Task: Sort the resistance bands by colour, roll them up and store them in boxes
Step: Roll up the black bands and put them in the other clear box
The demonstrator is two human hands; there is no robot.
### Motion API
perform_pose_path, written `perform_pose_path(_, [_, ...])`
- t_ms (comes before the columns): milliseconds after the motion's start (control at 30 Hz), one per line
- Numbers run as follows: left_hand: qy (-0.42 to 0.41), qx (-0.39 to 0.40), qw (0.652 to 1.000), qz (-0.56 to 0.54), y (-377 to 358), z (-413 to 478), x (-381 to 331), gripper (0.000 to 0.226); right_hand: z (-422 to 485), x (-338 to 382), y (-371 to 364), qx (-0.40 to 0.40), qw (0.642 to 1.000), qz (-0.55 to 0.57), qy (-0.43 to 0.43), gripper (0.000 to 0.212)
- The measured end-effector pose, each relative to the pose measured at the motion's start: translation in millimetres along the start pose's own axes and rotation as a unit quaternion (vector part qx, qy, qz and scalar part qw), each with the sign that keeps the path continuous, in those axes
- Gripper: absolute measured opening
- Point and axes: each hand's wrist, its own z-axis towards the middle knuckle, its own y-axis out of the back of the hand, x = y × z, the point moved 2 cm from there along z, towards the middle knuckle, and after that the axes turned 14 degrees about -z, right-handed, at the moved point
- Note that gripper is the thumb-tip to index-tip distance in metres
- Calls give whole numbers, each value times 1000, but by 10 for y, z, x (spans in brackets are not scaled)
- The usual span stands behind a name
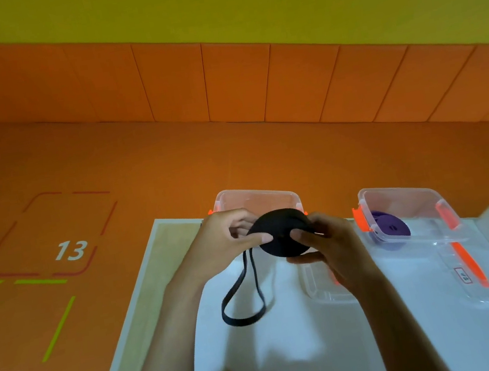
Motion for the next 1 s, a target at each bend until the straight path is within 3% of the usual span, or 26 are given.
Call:
perform_pose_path(67, [5,18,999,26,36,-4,-1,15,1,-19,-2,16,999,-39,-1,13])
perform_pose_path(100, [9,31,999,43,44,-5,-2,14,10,-19,4,20,994,-109,6,14])
perform_pose_path(167, [14,51,996,76,29,-6,6,16,34,-3,12,22,962,-270,35,20])
perform_pose_path(233, [17,48,996,75,-5,2,36,15,45,60,24,1,944,-323,69,20])
perform_pose_path(400, [5,0,1000,-29,13,-30,84,22,39,83,64,-35,981,-179,68,19])
perform_pose_path(567, [3,50,998,24,65,-4,36,21,64,18,-53,-14,937,-342,70,22])
perform_pose_path(633, [-1,38,999,-8,46,1,44,21,96,27,-48,-48,941,-325,77,14])
perform_pose_path(767, [-3,5,998,-65,48,-37,114,23,105,17,-70,-65,981,-173,53,15])
perform_pose_path(900, [22,33,999,-25,132,-27,153,19,98,2,-99,10,966,-255,48,27])
perform_pose_path(1000, [33,50,998,3,86,-13,170,21,126,62,-72,3,953,-297,65,29])
